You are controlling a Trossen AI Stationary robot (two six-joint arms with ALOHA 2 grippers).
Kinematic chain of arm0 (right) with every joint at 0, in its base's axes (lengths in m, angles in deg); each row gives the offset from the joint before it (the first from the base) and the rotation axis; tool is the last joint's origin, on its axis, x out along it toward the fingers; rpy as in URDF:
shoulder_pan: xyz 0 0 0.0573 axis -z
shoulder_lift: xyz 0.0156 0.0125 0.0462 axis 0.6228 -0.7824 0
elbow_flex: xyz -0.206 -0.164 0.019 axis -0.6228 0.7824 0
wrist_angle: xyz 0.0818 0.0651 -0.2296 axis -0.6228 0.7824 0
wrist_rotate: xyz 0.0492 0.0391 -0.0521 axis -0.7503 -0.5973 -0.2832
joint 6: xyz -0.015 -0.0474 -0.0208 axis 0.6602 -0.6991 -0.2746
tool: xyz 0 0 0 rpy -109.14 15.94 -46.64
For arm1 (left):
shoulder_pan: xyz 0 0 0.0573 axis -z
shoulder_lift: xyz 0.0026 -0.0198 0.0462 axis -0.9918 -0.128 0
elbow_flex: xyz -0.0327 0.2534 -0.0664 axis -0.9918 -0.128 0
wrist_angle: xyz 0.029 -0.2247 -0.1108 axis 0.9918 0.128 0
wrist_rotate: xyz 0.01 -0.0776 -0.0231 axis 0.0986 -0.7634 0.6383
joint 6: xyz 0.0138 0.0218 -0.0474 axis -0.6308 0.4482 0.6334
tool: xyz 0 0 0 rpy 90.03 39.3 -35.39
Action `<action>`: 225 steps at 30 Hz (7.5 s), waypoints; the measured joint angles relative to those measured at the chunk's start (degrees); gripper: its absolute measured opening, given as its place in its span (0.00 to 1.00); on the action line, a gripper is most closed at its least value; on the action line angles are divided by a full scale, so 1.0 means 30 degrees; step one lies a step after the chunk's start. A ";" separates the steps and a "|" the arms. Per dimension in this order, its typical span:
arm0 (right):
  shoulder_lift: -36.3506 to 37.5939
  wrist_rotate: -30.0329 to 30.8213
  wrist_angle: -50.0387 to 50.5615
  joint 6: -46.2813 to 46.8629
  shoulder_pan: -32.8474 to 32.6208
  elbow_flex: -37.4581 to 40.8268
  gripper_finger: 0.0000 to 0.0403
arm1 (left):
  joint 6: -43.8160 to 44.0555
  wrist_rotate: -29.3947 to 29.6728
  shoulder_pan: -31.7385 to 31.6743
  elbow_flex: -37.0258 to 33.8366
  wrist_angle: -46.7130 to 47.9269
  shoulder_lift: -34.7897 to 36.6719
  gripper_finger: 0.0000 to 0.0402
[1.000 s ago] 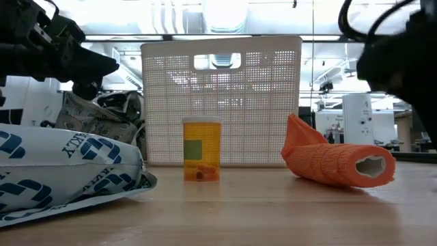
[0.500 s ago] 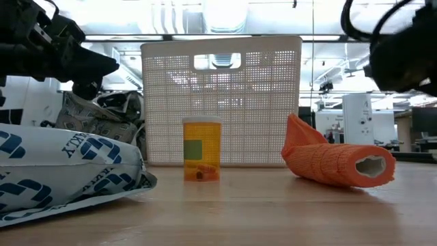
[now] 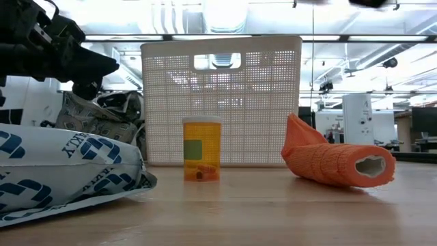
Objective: Pick & place medical supplies in basket/bin
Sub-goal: Put the white gauze into the white bin, then put the orange bandage into the white bin
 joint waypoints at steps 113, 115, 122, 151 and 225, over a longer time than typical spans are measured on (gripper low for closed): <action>-1.9135 -1.3323 1.0344 -2.2987 1.6778 -1.8805 0.48 | -0.0217 0.0896 0.0000 0.0000 0.0000 0.0000 0.09; -1.9120 -1.3264 1.0388 -2.2820 1.6771 -1.8859 0.54 | -0.0212 0.0896 0.0000 0.0000 0.0000 0.0000 0.09; -1.9120 -1.3264 1.1477 -2.2427 1.6771 -2.0211 0.66 | -0.0209 0.0896 0.0000 0.0000 0.0000 0.0003 0.09; -0.8250 -0.6558 1.4944 -1.1316 0.8116 -2.0255 0.61 | -0.0213 0.0918 0.0006 -0.0007 0.0007 0.0000 0.09; -0.8423 -0.7399 -0.5473 1.0007 0.1238 0.3856 0.90 | -0.0209 0.0940 0.0006 -0.0036 0.0007 0.0000 0.09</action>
